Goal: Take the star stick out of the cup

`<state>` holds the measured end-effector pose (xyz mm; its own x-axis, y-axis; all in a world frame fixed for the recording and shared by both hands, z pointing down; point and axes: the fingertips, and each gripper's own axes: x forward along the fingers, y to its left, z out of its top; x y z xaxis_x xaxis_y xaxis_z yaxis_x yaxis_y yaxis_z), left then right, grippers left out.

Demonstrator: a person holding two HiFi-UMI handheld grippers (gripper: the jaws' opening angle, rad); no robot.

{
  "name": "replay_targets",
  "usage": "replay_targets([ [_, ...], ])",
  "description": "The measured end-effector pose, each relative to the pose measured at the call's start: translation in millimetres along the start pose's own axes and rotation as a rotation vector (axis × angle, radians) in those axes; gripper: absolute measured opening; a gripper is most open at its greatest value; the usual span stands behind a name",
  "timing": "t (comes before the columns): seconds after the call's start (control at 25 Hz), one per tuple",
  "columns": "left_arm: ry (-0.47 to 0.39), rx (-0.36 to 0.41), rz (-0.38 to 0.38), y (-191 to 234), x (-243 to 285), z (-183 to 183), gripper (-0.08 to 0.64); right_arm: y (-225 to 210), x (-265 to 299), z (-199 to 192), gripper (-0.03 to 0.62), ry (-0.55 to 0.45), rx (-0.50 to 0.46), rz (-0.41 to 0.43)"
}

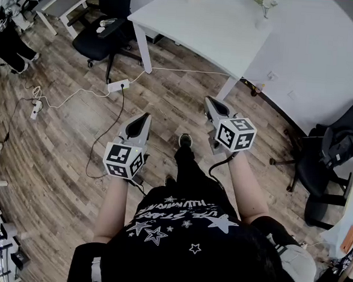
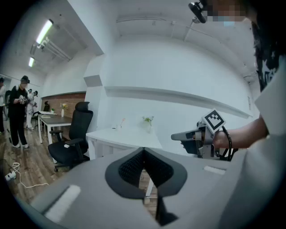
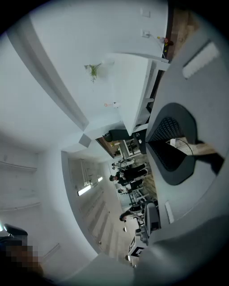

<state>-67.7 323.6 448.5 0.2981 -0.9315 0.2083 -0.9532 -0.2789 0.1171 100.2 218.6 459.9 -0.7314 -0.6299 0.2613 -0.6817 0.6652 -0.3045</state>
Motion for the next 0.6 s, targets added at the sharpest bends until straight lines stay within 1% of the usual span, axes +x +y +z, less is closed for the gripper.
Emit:
replay_targets([
  [0.32, 0.016, -0.011, 0.020, 8.6, -8.5, -3.5, 0.003, 7.3, 2.9, -5.3, 0.015, 0.000, 0.009, 0.002],
  [0.6, 0.017, -0.020, 0.027, 10.4, 3.6, -4.0, 0.003, 4.3, 10.2, -6.4, 0.015, 0.009, 0.004, 0.010],
])
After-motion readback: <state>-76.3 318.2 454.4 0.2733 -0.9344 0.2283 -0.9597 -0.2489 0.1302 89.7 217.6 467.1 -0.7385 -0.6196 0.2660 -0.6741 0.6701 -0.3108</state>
